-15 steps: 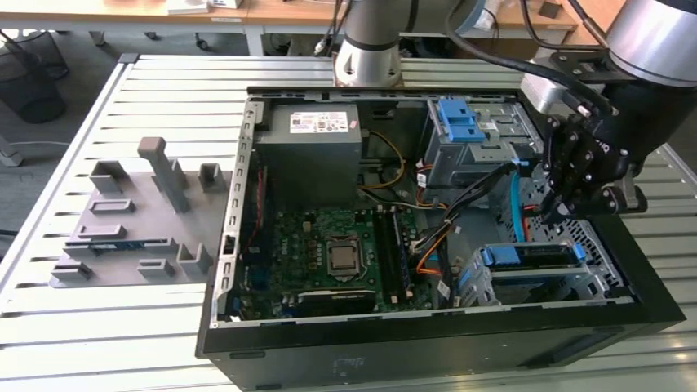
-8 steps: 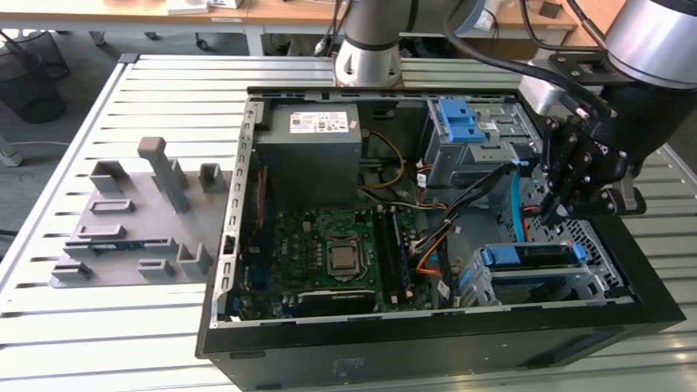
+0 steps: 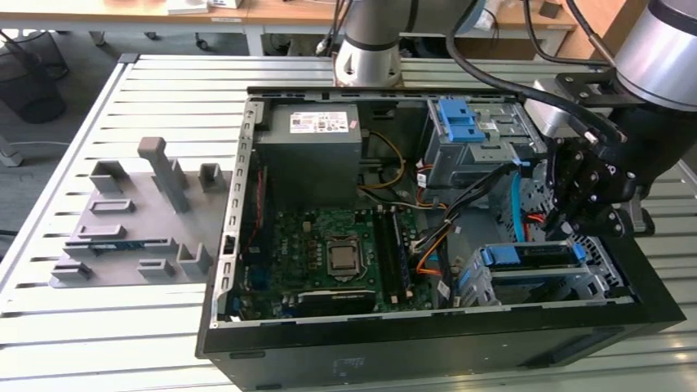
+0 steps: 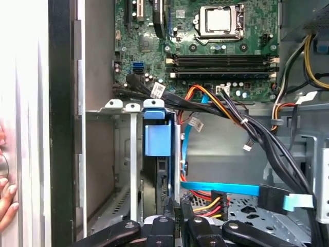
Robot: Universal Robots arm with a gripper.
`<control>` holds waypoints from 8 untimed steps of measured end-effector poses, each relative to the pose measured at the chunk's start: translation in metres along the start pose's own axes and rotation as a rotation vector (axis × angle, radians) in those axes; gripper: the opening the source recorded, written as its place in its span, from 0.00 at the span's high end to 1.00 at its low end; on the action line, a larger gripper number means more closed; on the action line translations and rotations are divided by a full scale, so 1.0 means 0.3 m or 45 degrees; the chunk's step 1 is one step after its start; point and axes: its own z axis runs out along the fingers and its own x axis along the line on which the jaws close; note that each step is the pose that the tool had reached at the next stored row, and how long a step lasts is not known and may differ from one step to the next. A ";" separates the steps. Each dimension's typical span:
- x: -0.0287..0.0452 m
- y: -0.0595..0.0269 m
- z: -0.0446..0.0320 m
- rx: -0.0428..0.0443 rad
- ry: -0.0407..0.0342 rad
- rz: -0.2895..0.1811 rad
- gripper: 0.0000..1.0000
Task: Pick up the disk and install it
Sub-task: 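Insert the first disk wire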
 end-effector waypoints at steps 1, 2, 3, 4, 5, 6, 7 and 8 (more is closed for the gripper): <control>0.001 0.001 0.001 0.000 -0.0003 0.000 0.84; 0.001 0.002 0.002 0.000 -0.0002 0.000 0.84; 0.001 0.003 0.002 0.000 0.0000 0.000 0.84; 0.001 0.005 0.003 0.000 -0.0001 0.000 0.84; 0.001 0.007 0.003 0.000 -0.0001 0.001 0.84; 0.001 0.008 0.004 0.000 0.0000 0.003 0.84; 0.001 0.009 0.004 0.000 0.0003 0.008 0.84; 0.001 0.009 0.005 -0.001 0.0003 0.013 0.84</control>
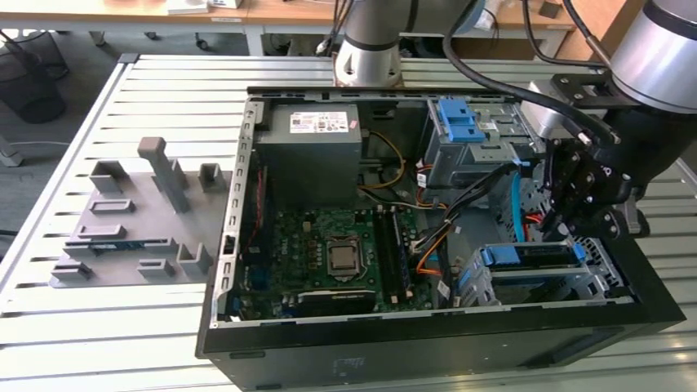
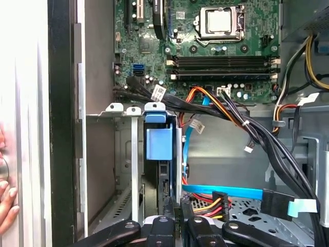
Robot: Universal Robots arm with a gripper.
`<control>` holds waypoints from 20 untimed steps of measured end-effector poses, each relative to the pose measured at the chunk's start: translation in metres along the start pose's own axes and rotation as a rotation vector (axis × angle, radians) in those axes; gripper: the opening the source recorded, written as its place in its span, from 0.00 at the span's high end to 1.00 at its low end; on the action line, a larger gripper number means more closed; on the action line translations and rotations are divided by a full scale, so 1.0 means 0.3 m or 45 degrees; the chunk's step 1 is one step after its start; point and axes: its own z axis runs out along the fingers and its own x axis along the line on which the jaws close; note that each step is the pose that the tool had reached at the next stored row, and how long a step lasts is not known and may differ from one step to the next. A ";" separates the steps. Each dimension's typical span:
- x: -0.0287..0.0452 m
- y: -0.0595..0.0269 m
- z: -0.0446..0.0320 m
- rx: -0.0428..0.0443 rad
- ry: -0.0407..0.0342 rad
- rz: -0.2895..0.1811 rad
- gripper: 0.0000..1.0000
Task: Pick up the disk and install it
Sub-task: 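Insert the first disk wire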
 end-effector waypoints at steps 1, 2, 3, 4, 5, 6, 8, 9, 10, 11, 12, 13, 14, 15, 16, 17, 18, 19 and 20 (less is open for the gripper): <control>0.003 0.000 0.001 0.000 0.0003 0.002 0.84; 0.007 0.000 0.004 0.000 -0.0001 0.002 0.84; 0.011 0.000 0.006 0.000 -0.0001 0.002 0.84; 0.014 0.000 0.008 0.000 -0.0001 0.002 0.84; 0.015 0.000 0.011 0.000 -0.0004 0.002 0.84; 0.016 0.000 0.013 0.000 -0.0005 0.002 0.84; 0.017 0.000 0.015 0.000 -0.0001 0.002 0.84; 0.017 0.000 0.016 0.000 0.0000 0.002 0.84; 0.017 0.000 0.017 0.000 -0.0001 0.002 0.84; 0.017 0.000 0.018 0.000 0.0000 0.002 0.84; 0.017 0.000 0.018 0.000 0.0000 0.002 0.84; 0.018 0.000 0.019 0.000 -0.0003 0.002 0.84; 0.019 0.000 0.019 -0.001 -0.0005 0.003 0.84; 0.019 0.000 0.019 -0.001 -0.0003 0.003 0.84; 0.020 0.000 0.019 -0.001 -0.0003 0.004 0.84; 0.020 0.000 0.019 -0.001 -0.0002 0.005 0.84; 0.021 0.000 0.019 -0.002 0.0000 0.006 0.84; 0.022 0.000 0.019 -0.002 -0.0001 0.007 0.84; 0.023 0.000 0.020 -0.002 -0.0001 0.008 0.84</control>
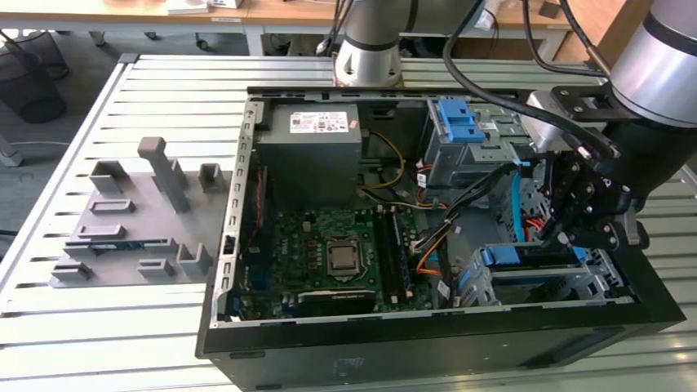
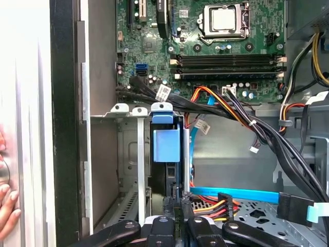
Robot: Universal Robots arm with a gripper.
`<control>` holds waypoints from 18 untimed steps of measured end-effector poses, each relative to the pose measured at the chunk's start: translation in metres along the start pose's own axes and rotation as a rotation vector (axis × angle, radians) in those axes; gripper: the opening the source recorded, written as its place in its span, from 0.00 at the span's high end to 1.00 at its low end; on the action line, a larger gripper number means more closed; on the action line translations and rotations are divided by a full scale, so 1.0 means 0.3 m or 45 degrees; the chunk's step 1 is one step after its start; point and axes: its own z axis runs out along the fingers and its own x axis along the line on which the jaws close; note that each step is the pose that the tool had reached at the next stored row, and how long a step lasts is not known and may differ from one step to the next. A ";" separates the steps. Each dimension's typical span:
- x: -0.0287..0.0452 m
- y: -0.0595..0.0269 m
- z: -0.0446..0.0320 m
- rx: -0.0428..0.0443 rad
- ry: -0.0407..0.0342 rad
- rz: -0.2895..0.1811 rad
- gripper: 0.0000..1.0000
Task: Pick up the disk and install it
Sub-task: 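Insert the first disk wire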
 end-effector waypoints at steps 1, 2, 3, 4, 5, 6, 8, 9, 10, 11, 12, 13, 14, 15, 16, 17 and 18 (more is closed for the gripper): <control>0.001 0.000 0.000 0.000 0.0000 0.001 0.84; 0.001 0.000 0.000 0.000 0.0000 0.001 0.84; 0.001 0.000 0.000 0.000 0.0001 0.001 0.84; 0.001 0.000 0.001 0.000 0.0002 0.001 0.84; 0.001 0.000 0.002 -0.001 0.0000 0.001 0.84; 0.001 0.000 0.002 -0.001 0.0001 0.001 0.84; 0.001 0.000 0.003 -0.001 0.0003 0.002 0.84; 0.001 0.000 0.004 -0.001 0.0004 0.002 0.84; 0.001 0.000 0.005 -0.001 0.0004 0.002 0.84; 0.001 0.000 0.006 -0.002 0.0003 0.002 0.84; 0.001 0.000 0.006 -0.002 -0.0001 0.002 0.84; 0.001 0.000 0.008 -0.002 -0.0007 0.001 0.84; 0.001 0.000 0.007 -0.002 -0.0005 0.002 0.84; 0.001 0.000 0.007 -0.002 -0.0003 0.002 0.84; 0.001 0.000 0.007 -0.002 -0.0002 0.002 0.84; 0.001 0.000 0.007 -0.003 -0.0001 0.002 0.84; 0.001 0.000 0.007 -0.003 -0.0002 0.002 0.84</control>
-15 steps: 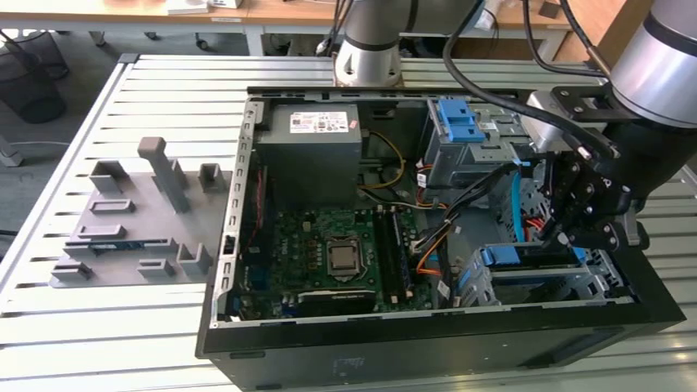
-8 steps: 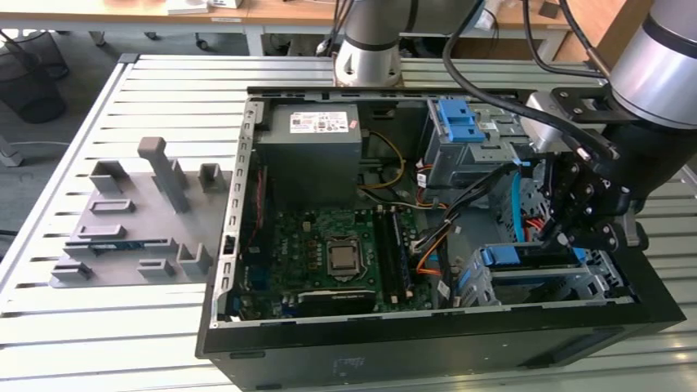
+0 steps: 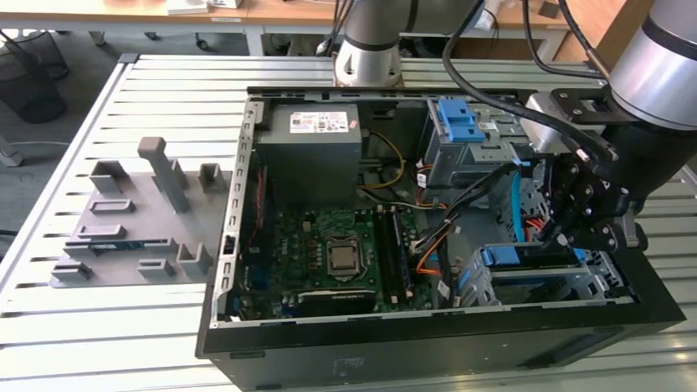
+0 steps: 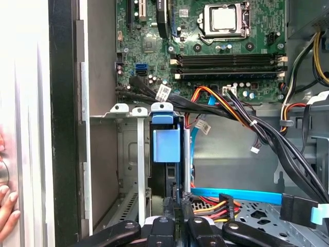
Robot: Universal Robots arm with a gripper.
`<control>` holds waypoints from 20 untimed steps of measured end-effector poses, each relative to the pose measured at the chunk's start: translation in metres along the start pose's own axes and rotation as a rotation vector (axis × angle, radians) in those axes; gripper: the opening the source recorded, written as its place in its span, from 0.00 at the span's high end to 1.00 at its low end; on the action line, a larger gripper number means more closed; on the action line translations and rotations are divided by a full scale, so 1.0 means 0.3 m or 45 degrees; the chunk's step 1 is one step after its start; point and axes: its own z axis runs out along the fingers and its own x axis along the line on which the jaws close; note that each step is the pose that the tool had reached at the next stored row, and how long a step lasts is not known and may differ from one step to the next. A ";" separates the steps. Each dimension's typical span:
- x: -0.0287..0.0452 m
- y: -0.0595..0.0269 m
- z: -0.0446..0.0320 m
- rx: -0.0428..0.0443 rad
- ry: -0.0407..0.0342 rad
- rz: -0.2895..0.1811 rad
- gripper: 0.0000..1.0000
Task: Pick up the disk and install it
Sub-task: 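Insert the first disk wire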
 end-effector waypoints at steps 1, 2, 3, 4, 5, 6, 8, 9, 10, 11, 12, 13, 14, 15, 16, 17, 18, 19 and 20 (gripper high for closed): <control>0.000 0.000 0.000 -0.001 0.0000 0.000 0.84; 0.000 0.000 0.000 -0.001 0.0004 0.000 0.84; 0.000 0.000 0.002 -0.002 0.0001 0.000 0.84; 0.000 -0.001 0.003 -0.003 0.0000 0.000 0.84; 0.000 -0.001 0.004 -0.004 0.0002 0.000 0.84; 0.000 -0.001 0.006 -0.005 -0.0001 0.000 0.84; 0.000 -0.002 0.010 -0.007 0.0000 -0.001 0.84; 0.000 -0.003 0.011 -0.009 0.0001 0.000 0.84; 0.000 -0.003 0.012 -0.009 0.0005 0.000 0.84; 0.000 -0.003 0.012 -0.009 0.0006 0.000 0.84; 0.000 -0.003 0.012 -0.009 0.0006 0.000 0.84; 0.000 -0.003 0.012 -0.009 0.0001 0.000 0.84; 0.000 -0.003 0.012 -0.010 0.0001 -0.001 0.84; 0.000 -0.003 0.012 -0.009 0.0001 0.000 0.84; 0.000 -0.003 0.012 -0.009 0.0001 0.000 0.84; 0.000 -0.003 0.013 -0.010 0.0001 0.000 0.83; 0.000 -0.003 0.013 -0.010 -0.0001 0.000 0.83; 0.000 -0.004 0.013 -0.010 0.0000 0.000 0.76; 0.000 -0.004 0.012 -0.009 0.0000 0.000 0.76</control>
